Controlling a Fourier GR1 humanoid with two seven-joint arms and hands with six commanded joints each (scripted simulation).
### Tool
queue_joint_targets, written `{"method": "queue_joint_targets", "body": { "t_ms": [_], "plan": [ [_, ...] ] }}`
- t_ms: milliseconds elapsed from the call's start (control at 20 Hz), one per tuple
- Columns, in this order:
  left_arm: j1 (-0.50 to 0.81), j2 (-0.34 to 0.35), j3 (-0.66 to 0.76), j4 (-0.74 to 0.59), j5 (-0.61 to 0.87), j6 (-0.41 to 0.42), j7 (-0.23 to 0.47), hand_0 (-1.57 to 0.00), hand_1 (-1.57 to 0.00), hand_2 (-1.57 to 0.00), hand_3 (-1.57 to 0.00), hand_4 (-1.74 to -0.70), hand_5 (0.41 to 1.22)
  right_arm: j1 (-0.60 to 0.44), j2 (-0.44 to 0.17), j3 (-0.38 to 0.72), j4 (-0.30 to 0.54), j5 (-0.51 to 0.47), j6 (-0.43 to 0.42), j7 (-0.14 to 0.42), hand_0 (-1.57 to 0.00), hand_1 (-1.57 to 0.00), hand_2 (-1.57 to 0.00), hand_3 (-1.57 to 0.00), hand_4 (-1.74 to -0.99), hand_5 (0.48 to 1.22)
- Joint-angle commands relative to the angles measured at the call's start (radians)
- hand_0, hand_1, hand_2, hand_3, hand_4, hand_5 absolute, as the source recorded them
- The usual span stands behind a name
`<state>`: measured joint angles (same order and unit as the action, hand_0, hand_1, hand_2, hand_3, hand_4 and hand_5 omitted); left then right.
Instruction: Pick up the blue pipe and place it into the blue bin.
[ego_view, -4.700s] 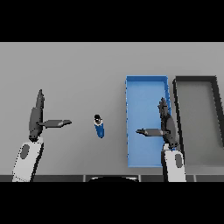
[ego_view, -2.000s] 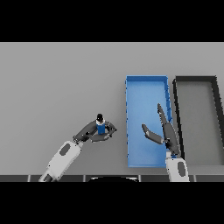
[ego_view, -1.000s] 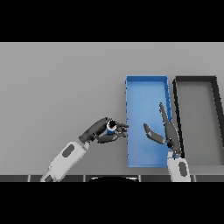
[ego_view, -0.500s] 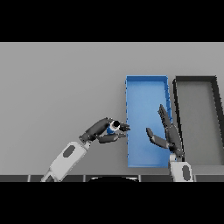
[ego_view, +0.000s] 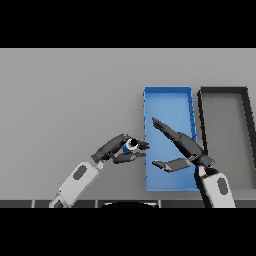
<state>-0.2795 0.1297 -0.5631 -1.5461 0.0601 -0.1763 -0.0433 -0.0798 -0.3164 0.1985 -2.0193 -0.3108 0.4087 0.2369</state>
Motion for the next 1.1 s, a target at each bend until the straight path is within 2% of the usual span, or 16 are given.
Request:
{"method": "queue_joint_targets", "body": {
  "t_ms": [0, 150, 350, 550, 600, 700, 750, 800, 850, 900, 950, 1000, 1050],
  "plan": [
    [-0.003, 0.006, 0.010, -0.006, 0.004, -0.004, -0.001, -1.57, -1.57, -1.57, -1.48, -1.74, 1.221, -0.034, 0.002, 0.019, 0.004, 0.009, 0.010, 0.010, 0.00, 0.00, 0.00, 0.00, -1.314, 0.510],
    [-0.003, 0.000, 0.009, -0.005, 0.001, -0.025, 0.002, -1.57, -1.57, -1.57, -1.49, -1.74, 1.221, -0.132, 0.023, 0.079, 0.037, 0.049, 0.040, 0.048, 0.00, 0.00, 0.00, 0.00, -1.294, 0.523],
    [0.014, 0.002, 0.019, -0.010, 0.004, -0.050, -0.030, -1.57, -1.57, -1.57, -1.52, -1.74, 1.221, -0.224, 0.065, 0.130, 0.091, 0.040, 0.068, 0.105, 0.00, 0.00, 0.00, 0.00, -1.232, 0.531],
    [0.017, -0.008, 0.016, -0.008, -0.010, -0.066, -0.015, -1.57, -1.57, -1.57, -1.54, -1.74, 1.221, -0.289, 0.115, 0.167, 0.147, 0.068, 0.084, 0.112, 0.00, 0.00, 0.00, 0.00, -1.222, 0.519],
    [0.020, 0.000, 0.021, -0.014, -0.021, -0.063, -0.019, -1.57, -1.57, -1.57, -1.54, -1.74, 1.221, -0.321, 0.127, 0.163, 0.170, 0.059, 0.085, 0.128, 0.00, 0.00, 0.00, 0.00, -1.219, 0.511],
    [0.011, -0.004, 0.030, -0.014, -0.017, -0.073, -0.007, -1.57, -1.57, -1.57, -1.54, -1.74, 1.221, -0.353, 0.142, 0.167, 0.195, 0.048, 0.100, 0.125, 0.00, -0.01, -0.03, 0.00, -1.222, 0.506],
    [0.012, -0.009, 0.036, -0.008, -0.003, -0.086, -0.004, -1.57, -1.57, -1.57, -1.48, -1.74, 1.221, -0.385, 0.155, 0.166, 0.224, 0.043, 0.108, 0.131, -0.05, -0.08, -0.10, -0.05, -1.245, 0.506],
    [0.001, -0.002, 0.034, -0.003, -0.041, -0.080, -0.012, -1.39, -1.33, -1.32, -1.29, -1.74, 1.221, -0.397, 0.171, 0.179, 0.233, 0.048, 0.113, 0.130, -0.18, -0.22, -0.24, -0.16, -1.294, 0.509],
    [-0.010, 0.014, 0.014, -0.001, -0.076, -0.092, 0.046, -1.18, -1.08, -1.06, -1.03, -1.68, 1.221, -0.418, 0.175, 0.180, 0.249, 0.048, 0.125, 0.133, -0.35, -0.38, -0.38, -0.30, -1.335, 0.507],
    [-0.005, 0.036, 0.001, -0.014, -0.086, -0.119, 0.090, -0.99, -0.88, -0.85, -0.82, -1.55, 1.221, -0.429, 0.177, 0.186, 0.268, 0.060, 0.136, 0.136, -0.53, -0.53, -0.53, -0.44, -1.362, 0.508],
    [-0.001, 0.037, 0.009, -0.019, -0.097, -0.122, 0.113, -0.82, -0.71, -0.68, -0.66, -1.48, 1.221, -0.441, 0.181, 0.186, 0.277, 0.063, 0.144, 0.130, -0.72, -0.70, -0.74, -0.63, -1.430, 0.522],
    [0.002, 0.024, 0.026, -0.022, -0.092, -0.120, 0.097, -0.78, -0.71, -0.69, -0.58, -1.53, 1.221, -0.432, 0.195, 0.203, 0.269, 0.042, 0.147, 0.117, -0.89, -0.87, -0.91, -0.77, -1.486, 0.550],
    [0.009, 0.015, 0.032, -0.030, -0.101, -0.104, 0.074, -0.94, -0.88, -0.86, -0.78, -1.57, 1.221, -0.441, 0.201, 0.203, 0.272, 0.002, 0.149, 0.129, -1.02, -1.01, -1.04, -0.87, -1.530, 0.606]
  ]
}}
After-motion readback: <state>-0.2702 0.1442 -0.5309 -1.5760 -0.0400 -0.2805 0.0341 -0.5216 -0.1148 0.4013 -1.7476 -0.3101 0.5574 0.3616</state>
